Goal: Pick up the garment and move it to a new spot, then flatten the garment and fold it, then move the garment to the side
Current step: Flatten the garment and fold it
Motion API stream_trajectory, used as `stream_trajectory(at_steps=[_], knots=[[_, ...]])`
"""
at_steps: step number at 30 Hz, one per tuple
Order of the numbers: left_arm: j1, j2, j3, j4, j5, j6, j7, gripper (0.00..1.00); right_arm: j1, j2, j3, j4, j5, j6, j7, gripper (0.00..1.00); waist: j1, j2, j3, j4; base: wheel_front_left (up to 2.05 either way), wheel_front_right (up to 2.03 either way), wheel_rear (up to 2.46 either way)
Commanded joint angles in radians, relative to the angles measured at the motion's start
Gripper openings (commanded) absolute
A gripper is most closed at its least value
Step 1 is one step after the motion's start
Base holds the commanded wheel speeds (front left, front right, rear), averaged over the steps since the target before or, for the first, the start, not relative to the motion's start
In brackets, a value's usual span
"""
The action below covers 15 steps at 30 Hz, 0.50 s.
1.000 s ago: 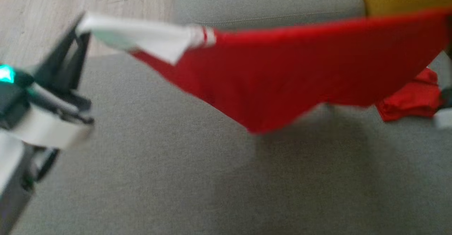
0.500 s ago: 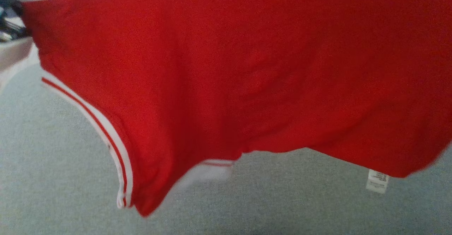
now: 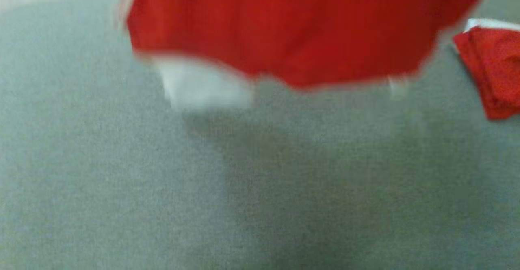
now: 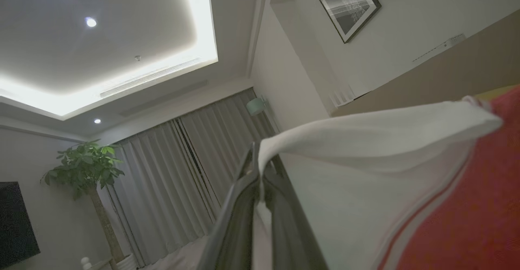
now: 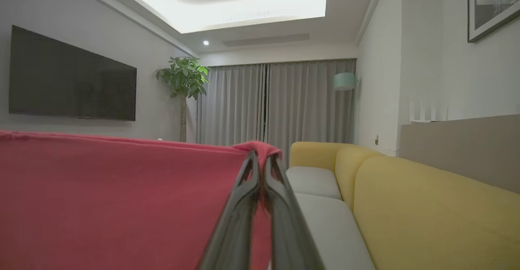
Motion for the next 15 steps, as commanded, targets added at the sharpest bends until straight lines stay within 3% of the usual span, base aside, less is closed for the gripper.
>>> stream_trajectory(at_steps=[1, 8, 15], knots=[[-0.089, 0.032, 0.040, 0.010, 0.019, 0.001, -0.022, 0.00, -0.059, 0.002, 0.005, 0.001, 0.001, -0.001, -0.020, 0.00, -0.0003, 0.0000, 0.091, 0.020, 0.00, 0.00, 0.00], [-0.283, -0.081, 0.000, 0.186, 0.072, -0.008, -0.139, 0.00, -0.273, 0.027, 0.058, 0.193, -0.018, -0.001, -0.143, 0.00, -0.0003, 0.0000, 0.214, 0.045, 0.00, 0.00, 0.00], [-0.191, -0.130, -0.031, 0.250, 0.070, -0.015, -0.170, 0.00, -0.244, 0.001, 0.179, 0.316, -0.016, -0.001, -0.210, 0.00, -0.0003, 0.0000, 0.258, 0.061, 0.00, 0.00, 0.00]])
